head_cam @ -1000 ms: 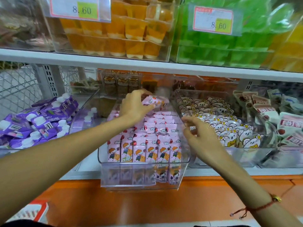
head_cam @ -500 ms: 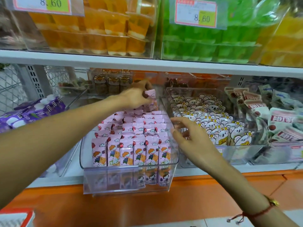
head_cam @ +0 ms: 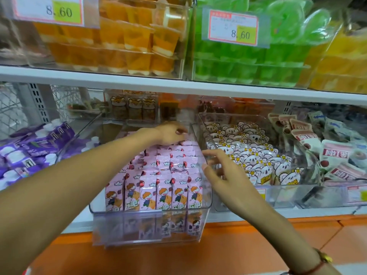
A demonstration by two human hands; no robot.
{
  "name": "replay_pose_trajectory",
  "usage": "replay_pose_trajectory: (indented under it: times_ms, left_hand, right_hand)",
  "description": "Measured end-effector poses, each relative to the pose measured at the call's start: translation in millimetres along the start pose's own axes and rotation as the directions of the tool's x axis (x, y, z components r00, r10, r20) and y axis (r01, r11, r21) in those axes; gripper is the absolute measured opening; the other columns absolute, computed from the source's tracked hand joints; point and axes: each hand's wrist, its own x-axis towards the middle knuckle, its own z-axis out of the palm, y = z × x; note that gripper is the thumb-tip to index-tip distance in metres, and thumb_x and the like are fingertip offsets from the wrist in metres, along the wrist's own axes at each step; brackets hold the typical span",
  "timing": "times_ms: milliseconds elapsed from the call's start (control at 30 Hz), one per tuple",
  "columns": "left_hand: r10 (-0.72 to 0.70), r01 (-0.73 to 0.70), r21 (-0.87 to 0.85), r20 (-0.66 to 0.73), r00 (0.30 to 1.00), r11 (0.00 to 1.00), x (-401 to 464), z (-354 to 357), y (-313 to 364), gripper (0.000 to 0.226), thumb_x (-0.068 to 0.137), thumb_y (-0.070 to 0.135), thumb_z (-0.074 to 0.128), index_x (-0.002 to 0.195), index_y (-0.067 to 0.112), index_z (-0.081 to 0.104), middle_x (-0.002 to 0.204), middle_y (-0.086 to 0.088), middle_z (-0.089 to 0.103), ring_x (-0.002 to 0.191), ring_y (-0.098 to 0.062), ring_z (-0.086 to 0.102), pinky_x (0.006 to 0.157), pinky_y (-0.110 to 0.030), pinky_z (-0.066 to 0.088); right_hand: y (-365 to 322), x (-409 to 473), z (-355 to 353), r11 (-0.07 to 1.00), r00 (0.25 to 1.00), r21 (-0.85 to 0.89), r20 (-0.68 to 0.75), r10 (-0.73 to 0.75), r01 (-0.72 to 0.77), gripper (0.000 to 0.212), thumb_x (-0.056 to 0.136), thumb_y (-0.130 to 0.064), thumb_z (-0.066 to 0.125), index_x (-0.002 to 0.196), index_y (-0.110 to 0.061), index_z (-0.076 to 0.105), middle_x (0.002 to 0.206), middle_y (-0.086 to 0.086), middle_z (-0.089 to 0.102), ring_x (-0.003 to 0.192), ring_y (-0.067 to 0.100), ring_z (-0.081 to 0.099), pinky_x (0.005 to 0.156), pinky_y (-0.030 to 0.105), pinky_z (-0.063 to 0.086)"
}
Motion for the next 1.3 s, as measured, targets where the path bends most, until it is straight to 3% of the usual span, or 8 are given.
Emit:
replay_pose_trajectory:
  times_ms: [233,400,533,667,867,1100,1200,1300]
  left_hand:
    - [-0.011,0.01,0.085,0.013,1.0,0.996,0,7,5,0.034,0.093,0.026,0.06,0.124,0.01,0.06,0.127,-0.007,0.061,0.113,-0.021,0.056,0.091,-0.027,0.043]
    - [-0.045,0.038,-0.043,-0.184,0.982,0.998,-2,4,14,0.021,0.095,0.021,0.057,0.112,0.01,0.062,0.118,-0.009,0.062,0.097,-0.021,0.059,0.078,-0.027,0.047]
    - [-0.137,-0.062,-0.406,-0.441,0.887,0.912,-12,-5,27,0.008,0.096,0.015,0.055,0.102,0.013,0.06,0.101,-0.008,0.068,0.067,-0.009,0.059,0.048,-0.01,0.043]
    - [-0.299,-0.158,-0.61,-0.577,0.76,0.776,-38,-6,27,0.012,0.096,0.017,0.057,0.106,0.013,0.062,0.108,-0.004,0.069,0.097,-0.017,0.065,0.087,-0.035,0.053]
    - [-0.261,-0.431,-0.587,-0.751,0.607,0.686,-115,-10,24,0.009,0.095,0.016,0.057,0.096,0.024,0.06,0.093,0.011,0.066,0.083,0.004,0.062,0.075,-0.013,0.05]
    - [-0.254,-0.478,-0.69,-0.678,0.69,0.543,-165,7,26,0.013,0.091,0.022,0.062,0.103,0.021,0.067,0.098,0.008,0.073,0.094,-0.002,0.067,0.077,-0.015,0.051]
    - [-0.227,-0.46,-0.737,-0.621,0.75,0.495,-170,12,22,0.019,0.092,0.024,0.059,0.111,0.025,0.064,0.106,0.012,0.07,0.101,0.0,0.065,0.081,-0.017,0.054]
    - [-0.213,-0.402,-0.742,-0.58,0.787,0.536,-171,19,14,0.024,0.095,0.018,0.055,0.113,0.033,0.059,0.115,0.019,0.063,0.109,0.004,0.058,0.081,-0.02,0.053]
  right_hand:
    - [1,-3,0,0.999,1.0,0.029,-0.002,-0.018,0.018,0.024,0.097,-0.031,0.048,0.121,-0.035,0.048,0.096,-0.015,0.058,0.068,-0.003,0.057,0.057,0.014,0.043]
    - [3,-4,1,1.0,0.999,0.002,-0.034,-0.028,0.028,0.027,0.096,-0.035,0.05,0.122,-0.035,0.05,0.088,-0.017,0.061,0.071,-0.001,0.059,0.057,0.017,0.046]
    - [1,-4,1,0.997,0.994,-0.054,-0.101,-0.052,0.047,0.027,0.092,-0.035,0.053,0.119,-0.034,0.055,0.081,-0.017,0.063,0.07,-0.001,0.059,0.058,0.021,0.048]
    - [-2,-3,0,0.993,0.984,-0.103,-0.165,-0.071,0.054,0.031,0.086,-0.037,0.052,0.116,-0.031,0.058,0.084,-0.018,0.062,0.072,0.001,0.058,0.063,0.027,0.049]
    - [-25,-5,2,0.979,0.919,-0.016,-0.342,-0.196,0.203,0.026,0.09,-0.031,0.059,0.116,-0.026,0.059,0.1,-0.014,0.061,0.094,0.002,0.056,0.076,0.021,0.045]
    - [-62,-8,31,0.957,0.972,0.17,-0.024,-0.234,0.235,0.048,0.091,-0.048,0.051,0.137,-0.034,0.044,0.128,-0.023,0.053,0.118,-0.007,0.048,0.095,0.013,0.04]
    - [-68,-3,38,0.94,0.984,0.303,0.029,-0.177,0.16,0.035,0.095,-0.029,0.055,0.129,-0.024,0.051,0.115,-0.014,0.064,0.102,-0.002,0.06,0.086,0.017,0.047]
    - [-68,5,40,0.784,0.995,0.612,0.065,0.077,-0.101,0.02,0.092,-0.019,0.06,0.112,-0.021,0.058,0.093,-0.012,0.071,0.081,-0.001,0.067,0.074,0.014,0.05]
